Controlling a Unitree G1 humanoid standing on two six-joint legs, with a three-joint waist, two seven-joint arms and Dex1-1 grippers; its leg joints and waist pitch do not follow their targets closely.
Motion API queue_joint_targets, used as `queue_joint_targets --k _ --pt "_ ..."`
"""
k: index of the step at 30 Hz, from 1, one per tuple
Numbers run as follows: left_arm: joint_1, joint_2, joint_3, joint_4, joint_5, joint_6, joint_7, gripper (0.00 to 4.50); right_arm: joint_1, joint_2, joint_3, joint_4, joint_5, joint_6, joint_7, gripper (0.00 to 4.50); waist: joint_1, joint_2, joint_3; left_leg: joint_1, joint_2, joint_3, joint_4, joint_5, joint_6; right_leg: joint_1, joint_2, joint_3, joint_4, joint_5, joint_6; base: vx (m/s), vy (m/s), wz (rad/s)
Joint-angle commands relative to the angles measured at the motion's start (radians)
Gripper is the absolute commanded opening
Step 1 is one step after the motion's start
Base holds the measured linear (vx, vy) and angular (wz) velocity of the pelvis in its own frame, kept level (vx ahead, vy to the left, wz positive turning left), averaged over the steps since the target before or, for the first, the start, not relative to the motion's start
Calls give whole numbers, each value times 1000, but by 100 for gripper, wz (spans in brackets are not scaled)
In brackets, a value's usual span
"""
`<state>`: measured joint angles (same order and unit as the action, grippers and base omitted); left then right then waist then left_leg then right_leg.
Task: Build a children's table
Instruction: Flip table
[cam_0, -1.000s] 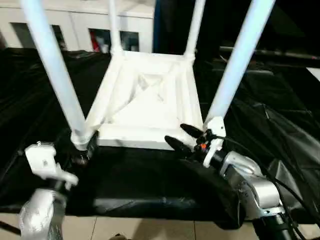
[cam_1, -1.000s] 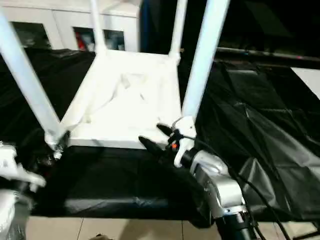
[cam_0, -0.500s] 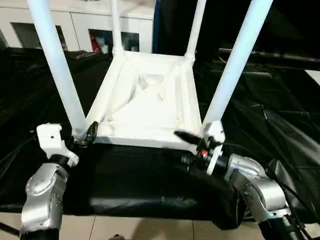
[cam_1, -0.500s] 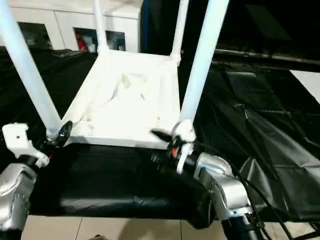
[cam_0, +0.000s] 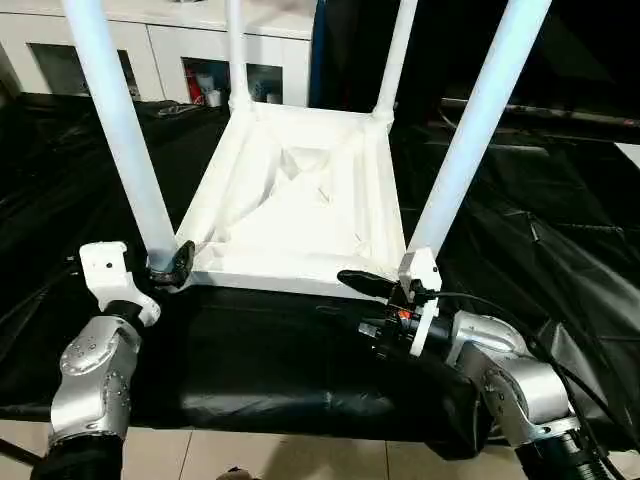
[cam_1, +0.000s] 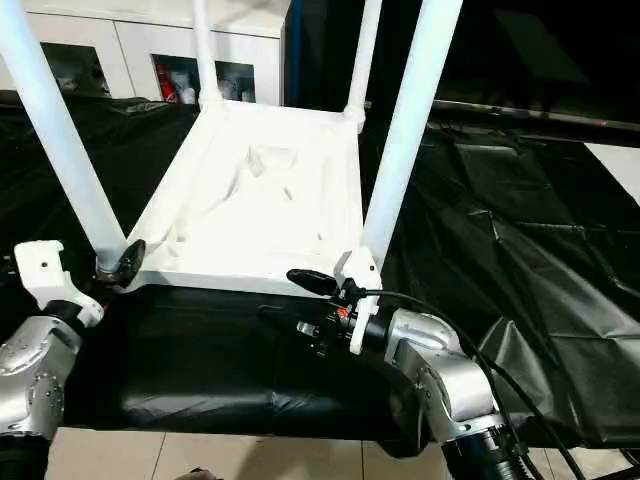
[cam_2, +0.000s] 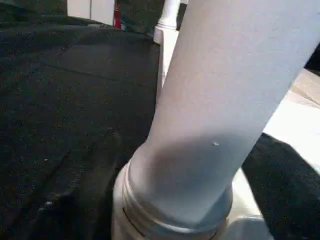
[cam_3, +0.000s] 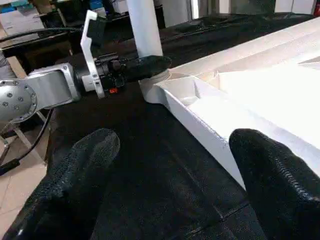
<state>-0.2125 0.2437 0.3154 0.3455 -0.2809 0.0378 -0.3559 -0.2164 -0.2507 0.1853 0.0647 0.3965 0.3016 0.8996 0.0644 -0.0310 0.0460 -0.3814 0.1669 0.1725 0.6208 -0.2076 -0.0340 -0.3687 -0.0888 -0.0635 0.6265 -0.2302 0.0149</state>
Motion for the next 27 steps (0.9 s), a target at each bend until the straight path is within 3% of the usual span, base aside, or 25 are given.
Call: queue_joint_targets --k 1,6,7,14,19,21,22,27 --pt "-18 -18 -11 15 -10 9 13 396 5 -3 1 -3 -7 -8 1 394 4 14 -51 21 74 -29 -102 -192 -8 29 -70 52 -64 16 -242 0 0 0" --pt "-47 -42 -8 31 -17 14 44 368 1 2 3 3 -9 -12 1 394 9 13 -50 22 73 -28 -102 -193 -5 28 -71 53 -66 7 -238 0 0 0" --pt "-54 -43 -10 37 -18 9 38 338 0 3 3 4 -9 -12 1 394 11 13 -51 21 73 -28 -102 -187 -5 29 -72 53 -65 13 -236 0 0 0" --pt "-93 -42 -32 69 -4 5 20 307 4 3 5 2 -12 -14 0 394 25 15 -50 25 74 -27 -104 -201 -15 26 -72 53 -67 -2 -226 0 0 0" --pt "-103 -55 -35 73 -5 30 38 290 10 4 6 1 -17 -18 -4 394 25 14 -51 23 75 -28 -105 -203 -23 27 -72 53 -66 0 -220 0 0 0" --pt "-101 -74 -27 60 -24 47 52 289 14 6 8 0 -20 -19 -8 394 25 18 -50 24 75 -28 -105 -209 -27 26 -73 53 -68 2 -222 0 0 0" --pt "-97 -126 -7 23 -81 87 83 287 19 10 12 3 -27 -21 -16 394 26 16 -50 24 76 -28 -105 -214 -27 27 -74 53 -67 -1 -225 0 0 0" --pt "-77 -228 -6 -57 -170 146 119 287 26 17 18 14 -44 -24 -40 394 28 10 -47 17 77 -24 -103 -198 -9 29 -79 54 -71 -41 -231 0 0 0"
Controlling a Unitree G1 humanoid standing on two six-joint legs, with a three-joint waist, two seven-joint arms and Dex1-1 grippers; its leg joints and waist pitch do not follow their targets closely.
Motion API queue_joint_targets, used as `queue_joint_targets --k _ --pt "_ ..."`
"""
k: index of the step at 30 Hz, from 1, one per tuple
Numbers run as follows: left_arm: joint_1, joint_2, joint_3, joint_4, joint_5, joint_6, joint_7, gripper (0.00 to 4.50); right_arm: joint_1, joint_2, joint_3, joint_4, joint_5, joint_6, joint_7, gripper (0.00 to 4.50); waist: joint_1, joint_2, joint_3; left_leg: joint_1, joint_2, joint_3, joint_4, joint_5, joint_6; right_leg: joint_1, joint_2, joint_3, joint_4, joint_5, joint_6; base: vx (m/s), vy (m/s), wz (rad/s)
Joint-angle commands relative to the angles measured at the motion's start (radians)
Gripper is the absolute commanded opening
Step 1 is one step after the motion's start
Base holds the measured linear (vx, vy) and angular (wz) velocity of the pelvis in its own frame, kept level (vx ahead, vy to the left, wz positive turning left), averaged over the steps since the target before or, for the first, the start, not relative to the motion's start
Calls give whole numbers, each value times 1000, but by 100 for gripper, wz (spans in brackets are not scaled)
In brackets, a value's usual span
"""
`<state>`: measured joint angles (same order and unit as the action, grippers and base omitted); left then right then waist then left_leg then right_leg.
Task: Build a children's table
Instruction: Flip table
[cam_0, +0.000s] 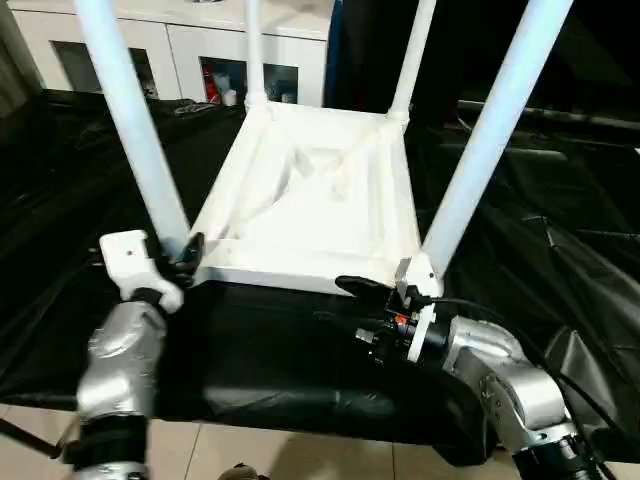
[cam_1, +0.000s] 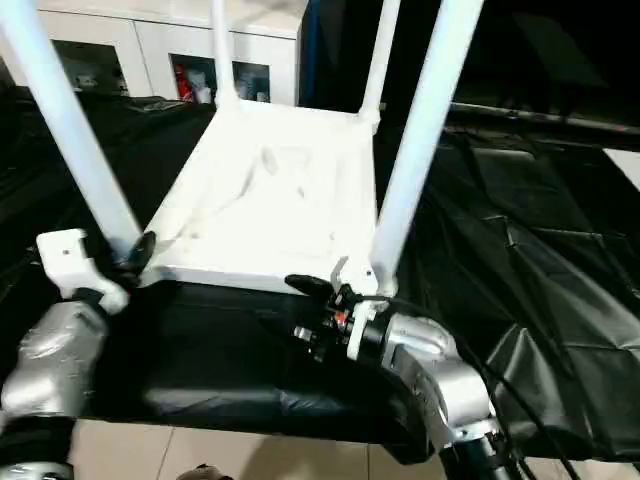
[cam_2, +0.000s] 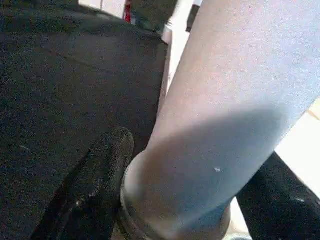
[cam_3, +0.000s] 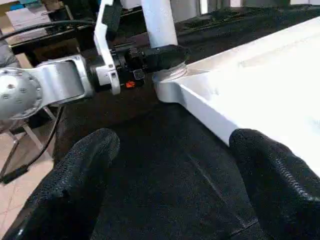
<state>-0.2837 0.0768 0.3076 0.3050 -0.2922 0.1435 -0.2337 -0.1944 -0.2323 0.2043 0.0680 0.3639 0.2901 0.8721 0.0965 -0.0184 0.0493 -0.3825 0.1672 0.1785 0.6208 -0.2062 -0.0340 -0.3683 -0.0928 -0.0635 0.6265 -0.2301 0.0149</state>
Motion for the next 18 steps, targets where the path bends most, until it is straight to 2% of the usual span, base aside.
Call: queue_joint_targets --k 1,2,4,7,9,10,11,12,14,15,17,18 --pt "3 -93 -9 -41 -181 55 4 287 7 2 1 12 -13 -10 -18 394 -2 -4 -52 17 75 -28 -100 -190 -4 29 -76 55 -71 -47 -233 0 0 0" --pt "13 -140 -24 -66 -198 66 26 287 13 4 2 14 -17 -12 -24 394 -2 -4 -51 15 74 -28 -100 -182 1 29 -75 55 -73 -46 -234 0 0 0" --pt "18 -203 -39 -86 -204 70 75 287 19 7 -5 19 -25 -13 -43 394 3 -2 -54 15 77 -26 -94 -141 14 30 -72 54 -69 12 -241 0 0 0" --pt "18 -227 -45 -96 -195 68 87 287 17 14 -21 31 -30 -11 -73 394 4 -1 -54 12 72 -28 -96 -134 22 32 -67 52 -70 14 -219 0 0 0" --pt "16 -240 -42 -103 -184 69 95 283 7 26 -44 53 -40 -10 -121 394 -3 0 -52 13 72 -28 -98 -146 14 31 -66 52 -73 -3 -213 0 0 0" --pt "13 -256 -39 -107 -166 59 109 282 -11 66 -106 89 -12 3 -197 394 -7 4 -53 14 73 -29 -98 -151 5 30 -66 52 -73 -7 -212 0 0 0" --pt "13 -256 -39 -107 -166 59 109 282 -11 66 -106 89 -12 3 -197 422 -7 4 -53 14 73 -29 -98 -151 5 30 -66 52 -73 -7 -212 0 0 0" --pt "12 -263 -41 -113 -158 65 112 282 -23 97 -150 107 28 19 -234 429 -13 6 -52 15 72 -29 -100 -166 1 30 -65 52 -74 -21 -215 0 0 0" --pt "15 -270 -46 -126 -156 78 120 282 -43 143 -211 134 92 35 -280 432 -15 9 -54 16 73 -29 -98 -159 2 30 -67 53 -73 -16 -217 0 0 0" --pt "16 -274 -46 -130 -158 79 128 282 -58 167 -246 152 125 37 -310 441 -17 8 -54 15 73 -29 -98 -153 8 29 -69 54 -70 -3 -229 0 0 0" --pt "20 -273 -57 -138 -175 76 150 282 -87 204 -304 186 173 37 -375 450 -15 11 -57 13 71 -26 -92 -93 23 29 -66 52 -63 50 -237 0 0 0" --pt "21 -273 -58 -139 -176 76 152 282 -91 207 -311 190 179 38 -383 450 -15 12 -58 14 71 -25 -91 -82 27 29 -65 51 -62 62 -239 0 0 0"
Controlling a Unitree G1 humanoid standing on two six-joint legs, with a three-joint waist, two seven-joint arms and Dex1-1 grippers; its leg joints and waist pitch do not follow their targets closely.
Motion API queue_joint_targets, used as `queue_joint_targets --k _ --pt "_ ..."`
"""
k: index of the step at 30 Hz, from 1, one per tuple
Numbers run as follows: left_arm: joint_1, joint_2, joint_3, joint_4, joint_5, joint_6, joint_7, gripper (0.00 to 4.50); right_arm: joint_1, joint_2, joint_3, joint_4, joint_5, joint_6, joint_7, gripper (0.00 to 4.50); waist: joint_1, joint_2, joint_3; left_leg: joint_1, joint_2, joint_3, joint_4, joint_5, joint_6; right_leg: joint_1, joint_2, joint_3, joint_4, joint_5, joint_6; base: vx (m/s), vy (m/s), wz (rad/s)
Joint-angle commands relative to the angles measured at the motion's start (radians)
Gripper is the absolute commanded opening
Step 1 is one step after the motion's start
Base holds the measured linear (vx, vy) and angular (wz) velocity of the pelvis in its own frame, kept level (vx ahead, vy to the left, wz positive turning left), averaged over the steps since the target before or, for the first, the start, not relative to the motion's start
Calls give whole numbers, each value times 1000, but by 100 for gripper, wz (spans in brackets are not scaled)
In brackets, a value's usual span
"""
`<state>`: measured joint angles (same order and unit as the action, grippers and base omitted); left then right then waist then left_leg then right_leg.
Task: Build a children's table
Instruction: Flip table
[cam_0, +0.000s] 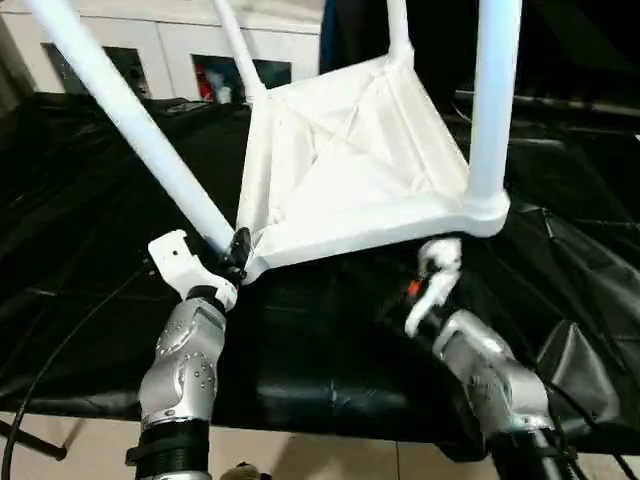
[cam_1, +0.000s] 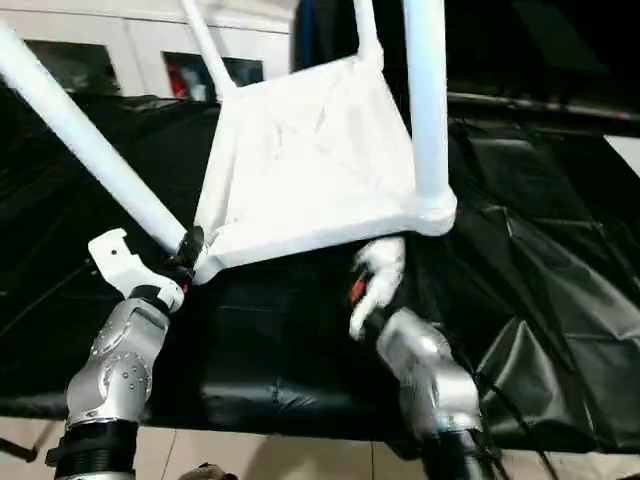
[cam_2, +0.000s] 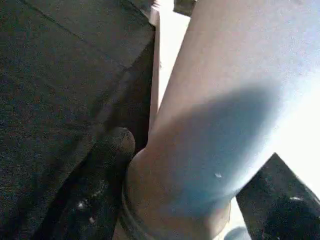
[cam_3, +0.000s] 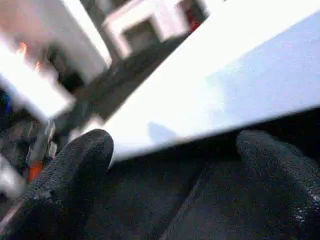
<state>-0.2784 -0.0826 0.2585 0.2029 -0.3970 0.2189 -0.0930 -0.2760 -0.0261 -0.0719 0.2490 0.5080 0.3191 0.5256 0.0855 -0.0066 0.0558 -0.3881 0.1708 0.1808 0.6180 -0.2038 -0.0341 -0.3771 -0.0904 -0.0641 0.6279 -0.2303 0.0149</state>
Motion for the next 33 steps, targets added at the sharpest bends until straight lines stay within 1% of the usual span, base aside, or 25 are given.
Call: queue_joint_targets --k 1,2,4,5,6,8,9,11,12,15,17,18,19,21,22,26,27,28,29,30,32,33 --pt "17 -113 -12 -38 -75 -1 15 282 -19 10 -51 20 50 11 -54 450 -3 0 -66 19 66 -26 -84 -59 34 38 -66 51 -61 93 -240 0 0 0" --pt "17 -113 -13 -39 -76 -3 17 282 -26 15 -61 27 59 13 -64 450 -2 1 -68 19 66 -25 -82 -36 43 38 -64 50 -57 127 -241 0 0 0" --pt "18 -118 -13 -42 -70 0 19 282 -44 30 -82 41 79 38 -57 450 -3 -1 -68 17 64 -23 -81 -36 51 38 -64 50 -56 138 -247 0 0 0" --pt "19 -122 -15 -45 -67 0 20 282 -53 39 -91 47 97 56 -50 450 -3 -2 -67 17 63 -22 -81 -41 54 39 -63 50 -57 131 -247 0 0 0" --pt "20 -126 -18 -47 -63 1 21 282 -64 48 -100 53 115 74 -43 450 -3 0 -65 18 65 -22 -83 -59 56 38 -65 51 -59 112 -248 0 0 0" --pt "21 -133 -24 -48 -55 -3 35 282 -86 64 -104 72 136 90 -29 450 -3 0 -66 19 67 -23 -84 -73 49 38 -66 50 -60 87 -245 0 0 0" --pt "20 -135 -27 -46 -54 -5 38 282 -96 73 -106 81 141 86 -29 450 -3 1 -65 19 68 -23 -85 -77 40 37 -66 49 -60 78 -244 0 0 0" --pt "21 -139 -35 -51 -54 -6 46 282 -117 89 -111 108 141 61 -43 450 -4 -3 -64 18 68 -22 -87 -90 30 37 -67 50 -63 58 -240 0 0 0" --pt "21 -141 -39 -53 -54 -7 50 282 -127 96 -113 122 140 45 -48 450 -4 -3 -65 18 67 -22 -87 -88 25 37 -68 50 -62 53 -239 0 0 0" --pt "22 -144 -46 -52 -54 -10 54 282 -150 111 -126 151 147 39 -55 450 -4 -2 -66 18 66 -21 -84 -59 27 36 -66 49 -58 80 -238 0 0 0" --pt "29 -158 -69 -69 -49 -8 63 282 -201 134 -129 230 114 8 -73 450 -4 -4 -68 18 65 -20 -83 -47 33 36 -67 49 -57 95 -242 0 0 0" --pt "30 -161 -73 -71 -48 -9 66 282 -215 138 -130 254 106 -3 -81 450 -5 -2 -68 18 65 -19 -82 -46 32 34 -68 49 -56 90 -247 0 0 0" --pt "29 -164 -76 -72 -48 -10 68 282 -226 142 -133 274 103 -12 -88 450 -4 -2 -68 19 65 -18 -82 -44 32 34 -67 49 -56 89 -248 0 0 0" --pt "27 -168 -82 -72 -48 -13 72 282 -254 153 -153 324 107 -26 -104 450 -4 -2 -69 19 66 -18 -81 -35 34 35 -67 49 -54 102 -250 0 0 0" --pt "26 -170 -84 -73 -50 -15 74 282 -268 158 -160 346 109 -32 -108 450 -3 -3 -71 19 65 -18 -79 -17 41 35 -65 48 -51 124 -252 0 0 0" --pt "30 -177 -100 -78 -49 -13 75 282 -315 178 -188 407 122 -61 -119 450 0 -3 -72 19 65 -16 -76 0 56 34 -66 47 -48 146 -258 0 0 0" --pt "30 -177 -100 -78 -49 -13 75 282 -315 178 -188 407 122 -61 -119 450 2 -5 -73 19 65 -15 -75 6 60 35 -66 47 -47 151 -257 0 0 0" --pt "35 -177 -103 -79 -52 -15 80 282 -334 184 -208 430 129 -84 -130 450 3 -4 -74 19 65 -16 -73 19 66 35 -66 47 -45 163 -258 0 0 0" --pt "35 -177 -103 -79 -53 -16 81 282 -337 185 -211 434 131 -88 -133 450 2 -5 -75 18 65 -16 -73 23 68 36 -67 47 -44 169 -259 0 0 0" --pt "39 -176 -105 -81 -57 -19 88 282 -354 184 -233 454 138 -111 -143 450 3 -9 -76 17 65 -15 -72 29 75 36 -68 47 -42 171 -262 0 0 0" --pt "41 -174 -104 -83 -60 -22 93 282 -365 177 -249 466 144 -124 -146 450 3 -8 -78 17 64 -15 -68 48 85 36 -67 46 -40 186 -263 0 0 0" --pt "41 -173 -105 -83 -61 -22 94 282 -370 174 -256 470 147 -127 -146 450 2 -11 -79 14 62 -13 -66 62 96 36 -66 46 -38 203 -267 0 0 0"
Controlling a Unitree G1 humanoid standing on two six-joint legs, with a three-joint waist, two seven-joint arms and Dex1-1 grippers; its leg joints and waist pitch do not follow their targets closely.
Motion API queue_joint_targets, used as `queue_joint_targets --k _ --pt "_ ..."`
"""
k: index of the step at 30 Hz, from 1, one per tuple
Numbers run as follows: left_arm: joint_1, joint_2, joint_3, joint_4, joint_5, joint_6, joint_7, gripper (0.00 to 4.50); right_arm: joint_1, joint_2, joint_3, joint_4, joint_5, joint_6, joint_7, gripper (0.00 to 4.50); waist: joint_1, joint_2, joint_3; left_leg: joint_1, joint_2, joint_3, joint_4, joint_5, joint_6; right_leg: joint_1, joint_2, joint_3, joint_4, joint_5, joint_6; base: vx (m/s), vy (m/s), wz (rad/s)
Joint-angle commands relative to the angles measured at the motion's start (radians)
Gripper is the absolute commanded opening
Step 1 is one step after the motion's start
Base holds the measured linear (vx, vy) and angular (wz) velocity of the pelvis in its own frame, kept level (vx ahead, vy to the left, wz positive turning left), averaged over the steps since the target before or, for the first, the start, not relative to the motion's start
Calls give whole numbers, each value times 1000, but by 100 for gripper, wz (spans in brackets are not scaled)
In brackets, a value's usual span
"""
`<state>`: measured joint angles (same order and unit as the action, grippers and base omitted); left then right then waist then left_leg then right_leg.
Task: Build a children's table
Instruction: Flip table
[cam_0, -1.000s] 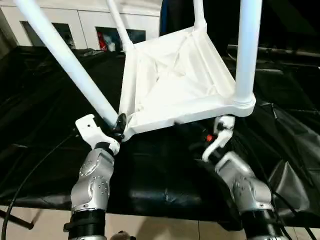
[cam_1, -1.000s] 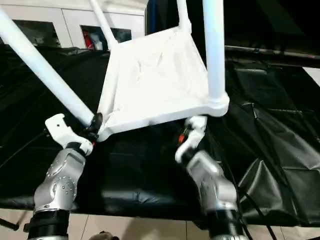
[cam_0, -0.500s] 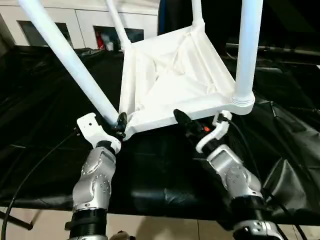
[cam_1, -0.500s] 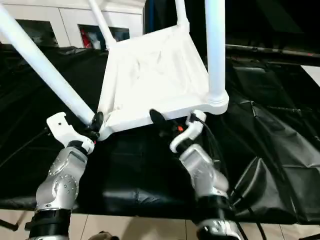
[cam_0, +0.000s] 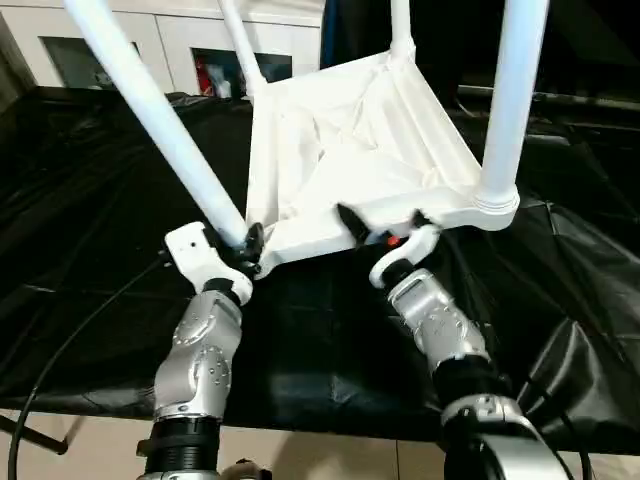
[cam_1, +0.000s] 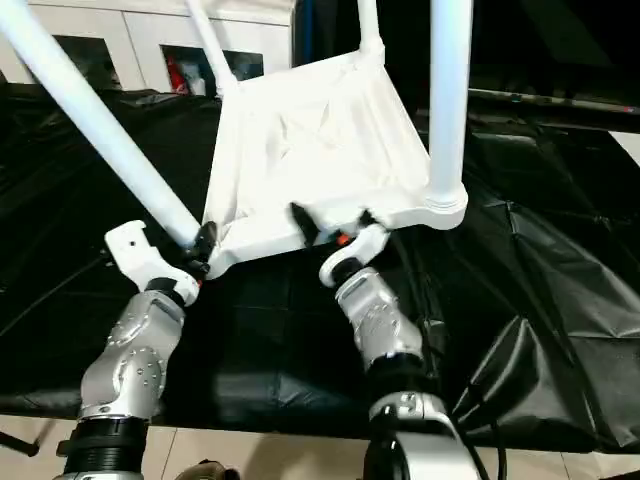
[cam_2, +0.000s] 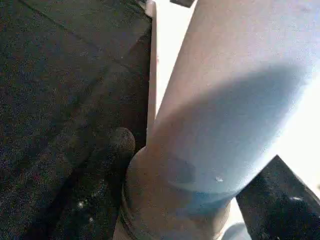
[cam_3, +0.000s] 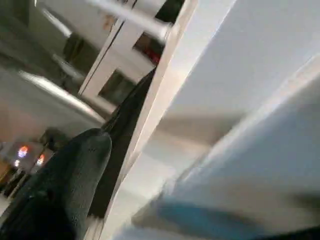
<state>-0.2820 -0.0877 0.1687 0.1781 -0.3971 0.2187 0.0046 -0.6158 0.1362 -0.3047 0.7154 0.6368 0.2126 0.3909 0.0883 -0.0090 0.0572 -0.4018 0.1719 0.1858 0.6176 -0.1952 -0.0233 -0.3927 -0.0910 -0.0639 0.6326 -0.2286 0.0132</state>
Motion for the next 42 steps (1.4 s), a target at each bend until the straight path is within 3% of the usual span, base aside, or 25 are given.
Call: queue_joint_targets --k 1,5,10,17,21,22,33,35,42 --pt "45 -166 -16 -57 -63 -23 -1 282 -37 2 -31 13 14 -32 -9 450 0 -9 -80 27 60 -18 -64 61 95 51 -65 46 -42 204 -267 0 0 0" --pt "44 -166 -18 -54 -67 -23 -3 282 -42 -18 -37 15 12 -33 -1 450 0 -7 -81 25 60 -17 -59 72 115 48 -62 46 -40 205 -268 0 0 0" --pt "44 -159 -28 -51 -77 -19 -3 282 -59 -41 -46 45 10 -45 15 450 -1 -6 -80 26 61 -15 -60 47 106 47 -62 46 -42 176 -274 0 0 0" --pt "45 -156 -35 -53 -80 -14 -8 282 -68 -45 -44 72 -6 -44 47 375 0 -8 -82 25 60 -14 -56 56 114 47 -61 47 -38 192 -282 0 0 0" --pt "46 -153 -37 -54 -84 -13 -10 282 -75 -45 -47 89 -11 -50 50 358 2 -8 -82 26 61 -13 -55 48 119 45 -61 47 -39 173 -286 0 0 0" --pt "46 -152 -37 -54 -85 -13 -11 282 -78 -46 -46 97 -20 -59 47 332 2 -6 -81 26 62 -13 -56 44 117 45 -61 46 -39 166 -285 0 0 0" --pt "43 -148 -36 -44 -68 -13 14 282 -86 -64 -55 121 -37 -83 45 272 0 -7 -82 25 61 -12 -55 38 115 44 -60 47 -38 156 -285 0 0 0" --pt "41 -149 -28 -42 -81 -10 11 338 -88 -66 -58 125 -39 -88 46 267 1 -7 -82 26 60 -12 -55 35 114 45 -61 48 -38 156 -284 0 0 0" --pt "38 -142 1 -50 -112 -21 -3 393 -89 -79 -54 118 -50 -104 44 262 2 -8 -83 25 59 -10 -53 45 119 44 -59 47 -37 170 -291 0 0 0"
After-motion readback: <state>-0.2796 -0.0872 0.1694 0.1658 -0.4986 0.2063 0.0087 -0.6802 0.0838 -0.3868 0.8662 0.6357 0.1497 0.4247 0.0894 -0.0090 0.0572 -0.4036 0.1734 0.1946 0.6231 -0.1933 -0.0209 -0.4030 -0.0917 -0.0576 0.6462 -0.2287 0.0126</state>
